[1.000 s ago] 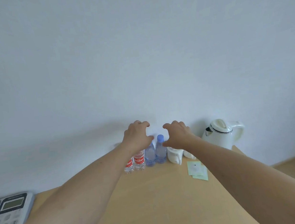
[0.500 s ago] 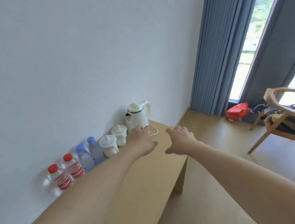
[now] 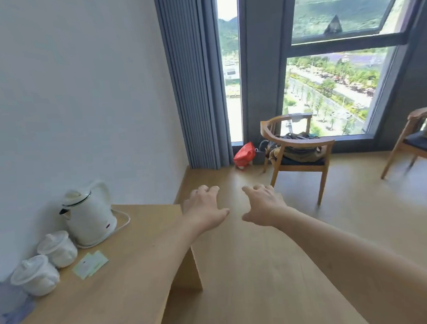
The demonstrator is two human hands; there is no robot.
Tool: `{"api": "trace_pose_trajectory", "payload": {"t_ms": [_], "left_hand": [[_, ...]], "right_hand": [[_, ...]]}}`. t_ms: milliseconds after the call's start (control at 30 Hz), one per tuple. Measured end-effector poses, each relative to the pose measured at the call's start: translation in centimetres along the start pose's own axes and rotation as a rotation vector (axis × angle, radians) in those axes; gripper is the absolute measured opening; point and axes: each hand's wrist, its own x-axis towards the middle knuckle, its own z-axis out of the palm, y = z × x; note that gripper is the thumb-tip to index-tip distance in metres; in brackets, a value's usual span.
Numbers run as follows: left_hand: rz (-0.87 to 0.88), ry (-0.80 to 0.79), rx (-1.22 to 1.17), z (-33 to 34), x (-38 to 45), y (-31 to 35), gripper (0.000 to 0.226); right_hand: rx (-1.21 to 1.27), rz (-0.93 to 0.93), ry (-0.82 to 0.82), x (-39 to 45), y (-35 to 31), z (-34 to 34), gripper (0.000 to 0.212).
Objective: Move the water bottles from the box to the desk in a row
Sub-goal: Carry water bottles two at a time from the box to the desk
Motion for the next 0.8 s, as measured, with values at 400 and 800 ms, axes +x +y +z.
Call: {"api": "trace_pose_trajectory", "payload": {"t_ms": [400,800], "left_hand": [[0.265,-0.043,-0.025,5.3,7.3,26.5,0.075],[0.498,-0.169,-0.058,11.4,16.8,45.1,0.074]], "right_hand": [[0.036,0.255,0.055,-2.6,25.5,-5.5,0.071],[0.061,0.58,0.044,-2.7,44.4,-8.4,0.078]]}}
